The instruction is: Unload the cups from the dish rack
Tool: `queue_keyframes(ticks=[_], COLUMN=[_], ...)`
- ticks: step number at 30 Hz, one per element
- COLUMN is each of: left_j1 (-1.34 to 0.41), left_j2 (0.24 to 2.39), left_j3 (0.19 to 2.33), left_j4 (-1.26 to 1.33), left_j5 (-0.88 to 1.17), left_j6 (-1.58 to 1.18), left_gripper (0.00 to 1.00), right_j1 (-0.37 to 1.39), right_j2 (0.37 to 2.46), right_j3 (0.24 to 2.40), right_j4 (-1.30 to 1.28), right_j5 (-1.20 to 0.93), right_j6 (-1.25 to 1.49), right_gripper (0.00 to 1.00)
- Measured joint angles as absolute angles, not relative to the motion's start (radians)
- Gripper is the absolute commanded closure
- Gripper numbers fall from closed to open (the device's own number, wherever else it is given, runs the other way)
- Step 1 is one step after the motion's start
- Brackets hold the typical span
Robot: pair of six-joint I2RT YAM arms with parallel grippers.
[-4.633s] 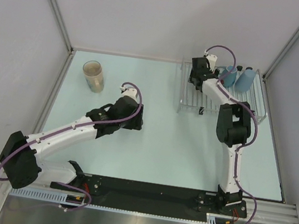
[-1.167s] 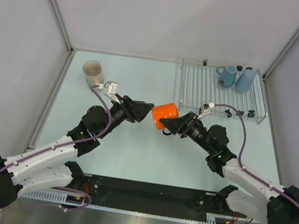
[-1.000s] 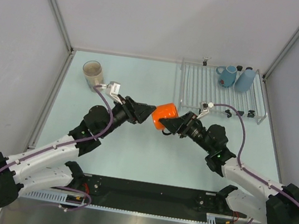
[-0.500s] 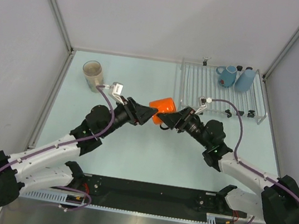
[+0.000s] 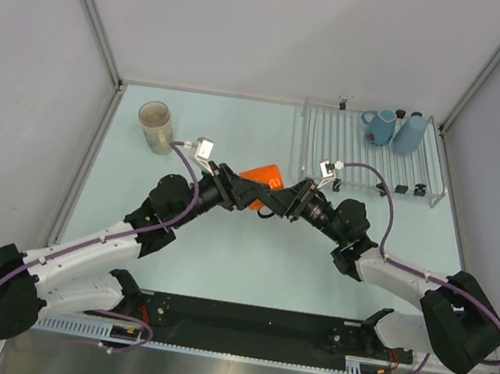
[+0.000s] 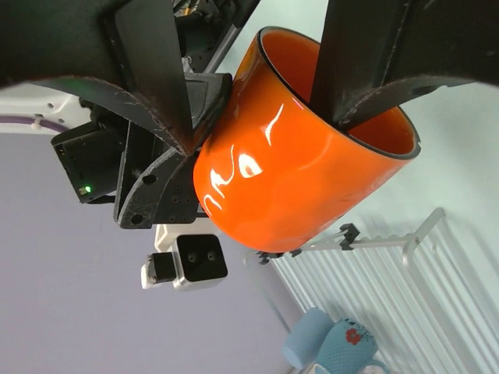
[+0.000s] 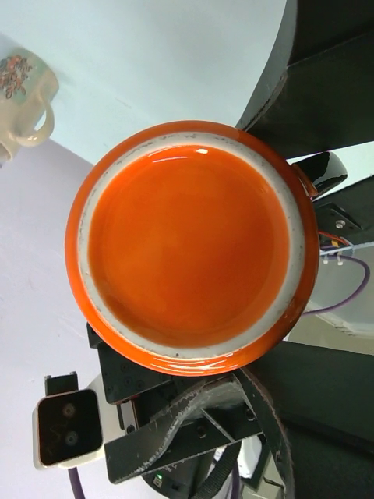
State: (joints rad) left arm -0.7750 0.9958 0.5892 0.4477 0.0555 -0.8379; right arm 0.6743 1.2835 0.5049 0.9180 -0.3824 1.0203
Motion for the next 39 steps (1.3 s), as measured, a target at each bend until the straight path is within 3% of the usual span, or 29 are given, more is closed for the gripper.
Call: queue_keyframes(ticks=[5, 16, 18, 21, 22, 31, 33, 34, 36, 37, 39], left_j1=[-0.775, -0.774, -0.774, -0.773, -0.774, -0.776, -0.775, -0.775, -0.776, -0.776, -0.776], left_j2=[0.996, 1.024, 1.034, 1.042, 1.043, 1.047, 1.053, 1.055, 1.06, 1.063, 1.081], left_j3=[0.589, 0.589, 0.589, 0.59, 0.59, 0.623, 0.632, 0.639, 0.655, 0.666, 0.68], left_j4=[0.477, 0.502, 0.511, 0.535, 0.541, 0.582, 0.566, 0.555, 0.532, 0.516, 0.474], left_j5=[0.066, 0.139, 0.149, 0.184, 0.191, 0.285, 0.288, 0.29, 0.292, 0.288, 0.274], left_j6=[-0.838, -0.847, -0.848, -0.87, -0.875, -0.951, -0.95, -0.95, -0.941, -0.934, -0.923], left_gripper=[0.44, 0.48, 0.53, 0.82, 0.99, 1.0, 1.0, 1.0, 1.0, 1.0, 1.0], right_j1=[0.674, 0.674, 0.676, 0.684, 0.687, 0.703, 0.703, 0.703, 0.704, 0.71, 0.725], right_j2=[1.271, 1.219, 1.219, 1.219, 1.219, 1.19, 1.182, 1.176, 1.162, 1.155, 1.145], right_j3=[0.492, 0.423, 0.418, 0.408, 0.404, 0.395, 0.394, 0.394, 0.394, 0.394, 0.394], right_j4=[0.956, 0.984, 0.987, 1.007, 1.018, 1.087, 1.066, 1.053, 1.015, 0.982, 0.904], right_j5=[-0.398, -0.408, -0.406, -0.4, -0.4, -0.427, -0.427, -0.427, -0.437, -0.443, -0.447], right_j6=[1.029, 1.051, 1.056, 1.07, 1.076, 1.102, 1.098, 1.095, 1.068, 1.042, 0.992], right_gripper=[1.0, 1.0, 1.0, 1.0, 1.0, 1.0, 0.91, 0.71, 0.49, 0.33, 0.2])
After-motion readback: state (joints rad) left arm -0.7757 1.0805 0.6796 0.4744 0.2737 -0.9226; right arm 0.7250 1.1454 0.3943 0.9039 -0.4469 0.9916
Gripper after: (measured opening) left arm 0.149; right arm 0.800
